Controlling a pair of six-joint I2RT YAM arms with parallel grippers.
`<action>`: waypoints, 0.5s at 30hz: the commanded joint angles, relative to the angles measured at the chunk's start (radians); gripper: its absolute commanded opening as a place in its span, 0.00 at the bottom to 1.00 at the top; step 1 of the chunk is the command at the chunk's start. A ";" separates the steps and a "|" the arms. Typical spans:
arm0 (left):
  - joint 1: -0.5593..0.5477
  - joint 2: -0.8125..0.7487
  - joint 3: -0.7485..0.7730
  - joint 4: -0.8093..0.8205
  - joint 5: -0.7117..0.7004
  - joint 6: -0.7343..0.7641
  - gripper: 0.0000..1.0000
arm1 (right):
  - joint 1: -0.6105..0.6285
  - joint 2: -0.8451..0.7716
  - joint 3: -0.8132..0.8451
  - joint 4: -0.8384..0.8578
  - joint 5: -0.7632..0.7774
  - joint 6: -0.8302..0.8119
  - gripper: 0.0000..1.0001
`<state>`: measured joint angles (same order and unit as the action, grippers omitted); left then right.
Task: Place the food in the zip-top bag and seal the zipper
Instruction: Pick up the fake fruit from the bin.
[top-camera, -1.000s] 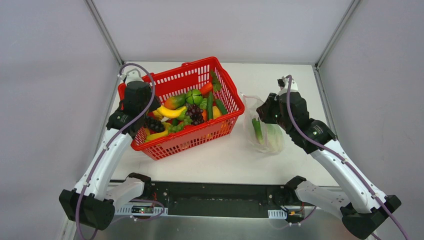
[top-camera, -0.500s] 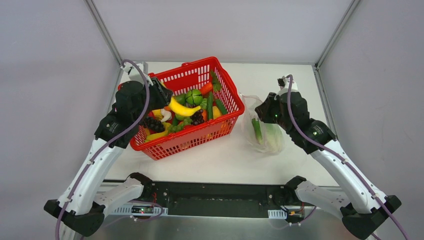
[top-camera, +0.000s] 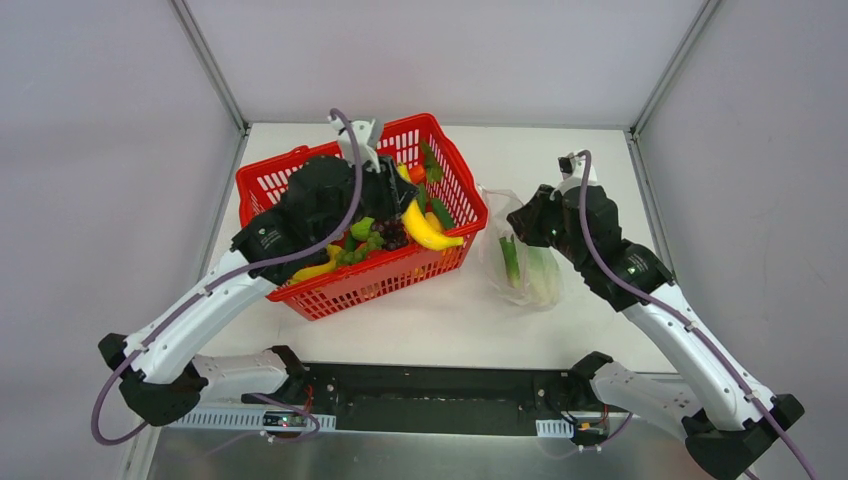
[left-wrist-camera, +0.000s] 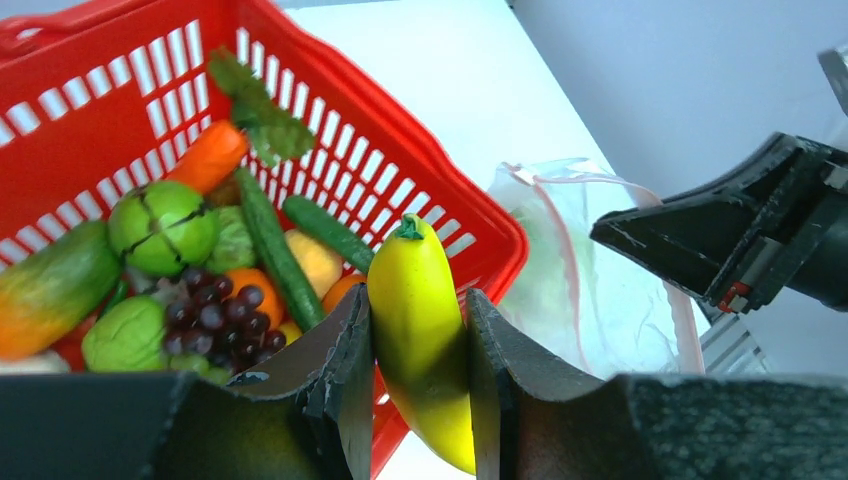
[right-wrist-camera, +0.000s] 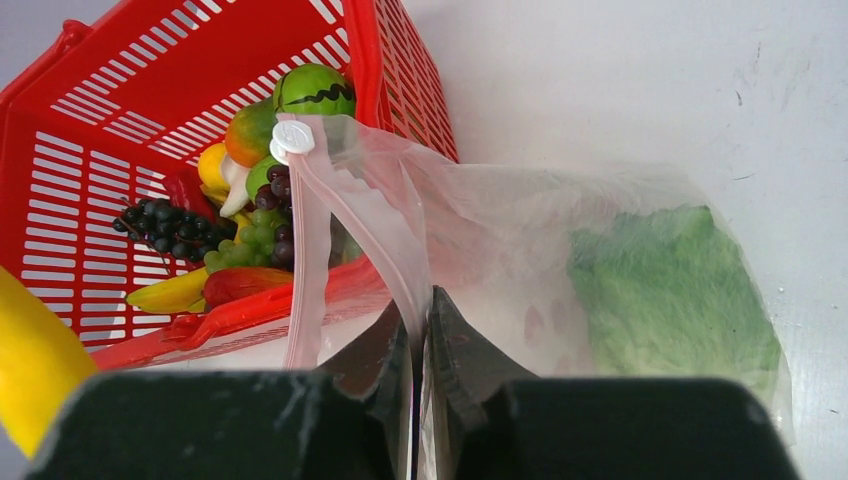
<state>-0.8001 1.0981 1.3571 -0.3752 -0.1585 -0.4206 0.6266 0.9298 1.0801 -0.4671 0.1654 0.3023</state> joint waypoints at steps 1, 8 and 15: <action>-0.098 0.055 0.061 0.175 -0.018 0.172 0.12 | -0.003 -0.029 -0.002 0.065 -0.030 0.014 0.12; -0.195 0.171 0.069 0.399 0.010 0.423 0.13 | -0.004 -0.055 -0.021 0.083 -0.071 0.022 0.12; -0.200 0.237 0.011 0.618 0.136 0.504 0.12 | -0.002 -0.083 -0.030 0.092 -0.076 0.039 0.12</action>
<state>-0.9951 1.3308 1.3972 0.0166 -0.1188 -0.0025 0.6258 0.8764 1.0439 -0.4377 0.1104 0.3180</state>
